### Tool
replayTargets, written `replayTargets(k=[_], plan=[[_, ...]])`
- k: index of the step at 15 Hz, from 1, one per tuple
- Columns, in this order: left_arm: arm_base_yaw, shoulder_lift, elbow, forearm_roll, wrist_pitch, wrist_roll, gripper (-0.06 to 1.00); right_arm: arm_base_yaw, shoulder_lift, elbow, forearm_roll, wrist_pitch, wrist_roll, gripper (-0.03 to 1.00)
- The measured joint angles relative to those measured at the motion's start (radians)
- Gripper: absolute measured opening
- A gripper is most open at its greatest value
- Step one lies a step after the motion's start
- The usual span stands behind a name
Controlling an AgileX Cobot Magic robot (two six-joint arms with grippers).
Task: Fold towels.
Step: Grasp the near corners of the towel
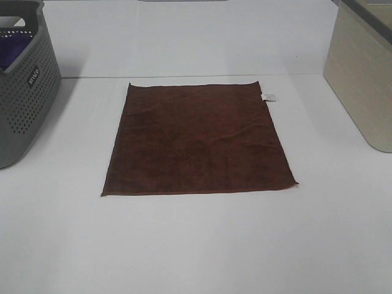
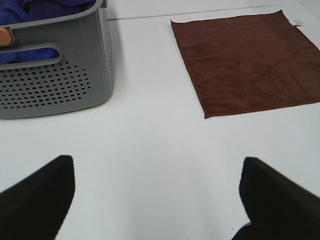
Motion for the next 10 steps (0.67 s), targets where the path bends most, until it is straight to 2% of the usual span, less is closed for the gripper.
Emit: replayTargets(k=[10], plan=[[0.0,0.0,0.0,0.0,0.0,0.0,0.85,0.0,0.0,0.0,0.0,0.0,0.0,0.85]])
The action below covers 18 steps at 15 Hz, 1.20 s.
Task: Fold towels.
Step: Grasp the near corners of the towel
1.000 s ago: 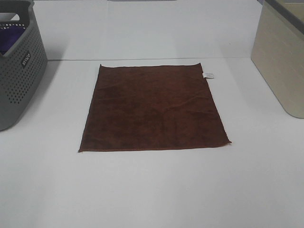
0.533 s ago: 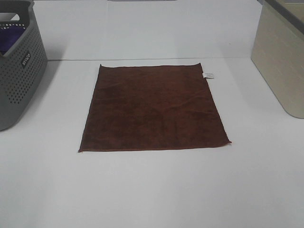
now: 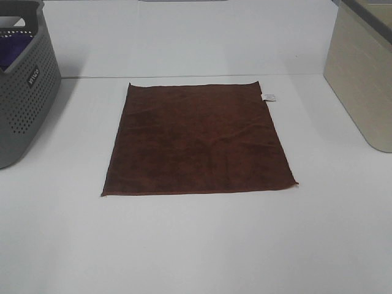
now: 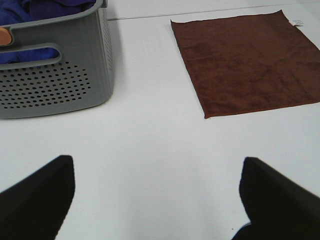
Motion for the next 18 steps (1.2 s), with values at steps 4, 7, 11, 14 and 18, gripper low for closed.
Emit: replayTargets(k=[4,7,11,14,18], plan=[[0.0,0.0,0.0,0.0,0.0,0.0,0.85,0.0,0.0,0.0,0.0,0.0,0.0,0.85],[0.0,0.0,0.0,0.0,0.0,0.0,0.85,0.0,0.0,0.0,0.0,0.0,0.0,0.85],[0.0,0.0,0.0,0.0,0.0,0.0,0.85,0.0,0.0,0.0,0.0,0.0,0.0,0.85],[0.0,0.0,0.0,0.0,0.0,0.0,0.85,0.0,0.0,0.0,0.0,0.0,0.0,0.85],[0.0,0.0,0.0,0.0,0.0,0.0,0.85,0.0,0.0,0.0,0.0,0.0,0.0,0.85]])
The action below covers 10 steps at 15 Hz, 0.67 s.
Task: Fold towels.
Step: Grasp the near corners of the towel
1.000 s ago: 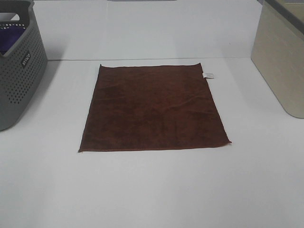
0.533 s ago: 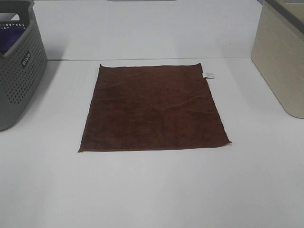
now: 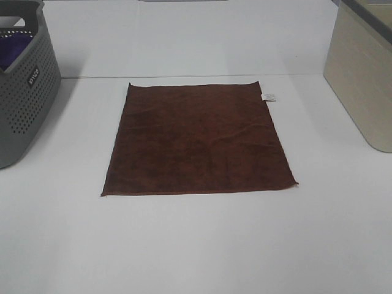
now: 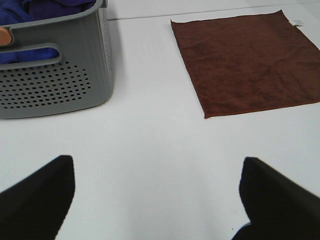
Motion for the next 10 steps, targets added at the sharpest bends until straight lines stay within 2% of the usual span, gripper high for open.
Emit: replayTargets(k=[10], plan=[[0.0,0.0,0.0,0.0,0.0,0.0,0.85,0.0,0.0,0.0,0.0,0.0,0.0,0.85]])
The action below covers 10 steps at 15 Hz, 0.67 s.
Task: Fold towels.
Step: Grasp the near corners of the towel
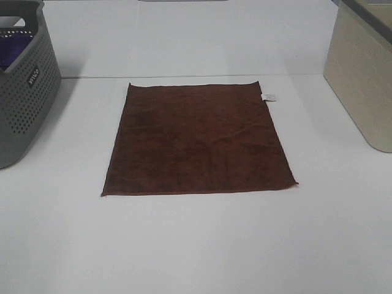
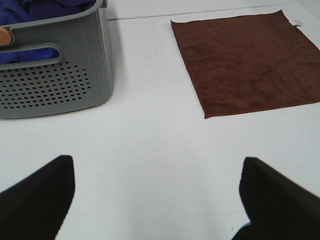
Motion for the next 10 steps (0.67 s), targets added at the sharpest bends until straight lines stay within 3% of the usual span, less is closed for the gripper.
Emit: replayTargets(k=[10], plan=[[0.0,0.0,0.0,-0.003,0.0,0.0,0.85,0.0,0.0,0.0,0.0,0.0,0.0,0.85]])
